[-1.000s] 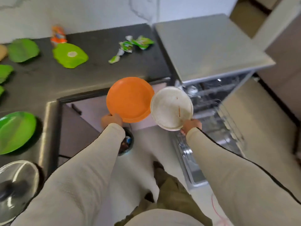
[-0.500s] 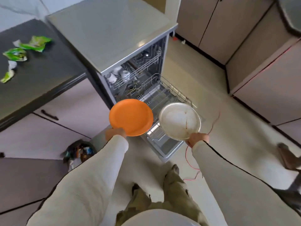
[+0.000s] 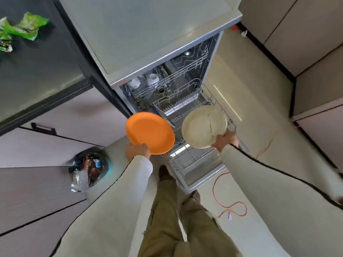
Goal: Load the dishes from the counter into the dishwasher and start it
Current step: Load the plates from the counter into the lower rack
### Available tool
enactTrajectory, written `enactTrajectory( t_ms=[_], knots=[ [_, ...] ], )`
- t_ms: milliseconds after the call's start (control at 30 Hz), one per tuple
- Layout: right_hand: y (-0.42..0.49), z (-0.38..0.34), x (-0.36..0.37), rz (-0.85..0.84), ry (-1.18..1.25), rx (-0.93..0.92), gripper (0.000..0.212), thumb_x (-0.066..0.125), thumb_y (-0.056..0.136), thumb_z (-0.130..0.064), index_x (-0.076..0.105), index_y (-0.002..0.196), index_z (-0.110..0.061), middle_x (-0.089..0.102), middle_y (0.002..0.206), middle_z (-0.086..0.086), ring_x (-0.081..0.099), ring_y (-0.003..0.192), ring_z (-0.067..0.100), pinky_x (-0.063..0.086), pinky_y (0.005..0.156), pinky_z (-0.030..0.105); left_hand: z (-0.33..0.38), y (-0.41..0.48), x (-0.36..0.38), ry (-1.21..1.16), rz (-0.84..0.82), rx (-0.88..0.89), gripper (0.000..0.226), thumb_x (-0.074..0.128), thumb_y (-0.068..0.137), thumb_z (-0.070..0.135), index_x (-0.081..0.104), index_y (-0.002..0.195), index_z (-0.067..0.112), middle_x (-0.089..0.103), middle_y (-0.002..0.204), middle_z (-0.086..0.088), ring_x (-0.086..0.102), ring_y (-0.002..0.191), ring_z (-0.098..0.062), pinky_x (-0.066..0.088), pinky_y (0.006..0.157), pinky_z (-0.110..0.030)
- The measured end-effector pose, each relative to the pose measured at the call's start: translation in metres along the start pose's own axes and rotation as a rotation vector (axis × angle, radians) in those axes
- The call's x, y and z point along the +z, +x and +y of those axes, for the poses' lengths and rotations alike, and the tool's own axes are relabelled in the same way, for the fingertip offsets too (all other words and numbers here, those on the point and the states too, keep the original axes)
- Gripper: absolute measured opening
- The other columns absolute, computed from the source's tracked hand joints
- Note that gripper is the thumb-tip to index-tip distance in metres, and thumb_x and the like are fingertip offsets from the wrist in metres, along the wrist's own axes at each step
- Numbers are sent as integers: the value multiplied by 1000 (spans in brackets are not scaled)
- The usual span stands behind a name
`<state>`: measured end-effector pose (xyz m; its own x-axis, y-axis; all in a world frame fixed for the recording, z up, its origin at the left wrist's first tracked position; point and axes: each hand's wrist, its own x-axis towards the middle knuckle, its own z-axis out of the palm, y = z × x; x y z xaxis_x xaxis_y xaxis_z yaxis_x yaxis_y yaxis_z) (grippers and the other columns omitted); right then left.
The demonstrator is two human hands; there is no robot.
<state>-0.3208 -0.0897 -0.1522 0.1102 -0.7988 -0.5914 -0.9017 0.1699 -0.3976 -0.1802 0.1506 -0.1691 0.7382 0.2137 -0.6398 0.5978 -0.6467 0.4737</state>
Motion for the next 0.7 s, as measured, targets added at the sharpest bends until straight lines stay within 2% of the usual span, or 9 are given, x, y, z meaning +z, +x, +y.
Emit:
enactTrajectory(
  t_ms=[67,167,267,400,600,700],
  knots=[
    [22,-22,17,36,48,-38,21,54,87,-11,58,106,-5,72,96,16,68,89,30,53,72,31,15,18,12,66,40,-34,13,60,85,12,65,93,4,69,95,-16,67,93,-38,49,64,-36],
    [49,-54,48,24,-32,-163,21,54,94,-14,53,113,-7,58,94,10,57,84,28,50,73,34,39,44,34,-40,77,27,14,56,76,8,62,88,7,67,86,-16,62,78,-40,51,64,-40],
    [89,-74,95,-11,-150,-320,13,56,97,-18,50,106,-9,59,99,8,58,83,26,53,73,36,43,73,62,-82,92,63,12,53,77,6,58,87,7,63,84,-16,56,72,-38,42,60,-36],
    [133,-87,163,-70,-301,-468,12,52,100,-20,44,101,-11,54,101,7,55,81,21,47,68,33,36,123,99,-21,120,197,6,50,82,5,50,81,0,53,76,-19,45,63,-34,25,49,-30],
    [182,-84,239,-139,-355,-567,19,54,99,-19,51,108,-3,57,108,15,62,92,35,50,74,41,26,169,141,-21,178,291,12,53,93,8,52,93,-4,54,87,-17,48,73,-28,32,63,-31],
    [196,-72,260,-147,-380,-661,18,54,98,-15,51,108,-1,56,110,17,61,91,36,44,69,38,24,181,159,-24,203,325,17,54,93,8,55,100,-8,56,89,-18,50,75,-28,32,63,-30]
  ],
)
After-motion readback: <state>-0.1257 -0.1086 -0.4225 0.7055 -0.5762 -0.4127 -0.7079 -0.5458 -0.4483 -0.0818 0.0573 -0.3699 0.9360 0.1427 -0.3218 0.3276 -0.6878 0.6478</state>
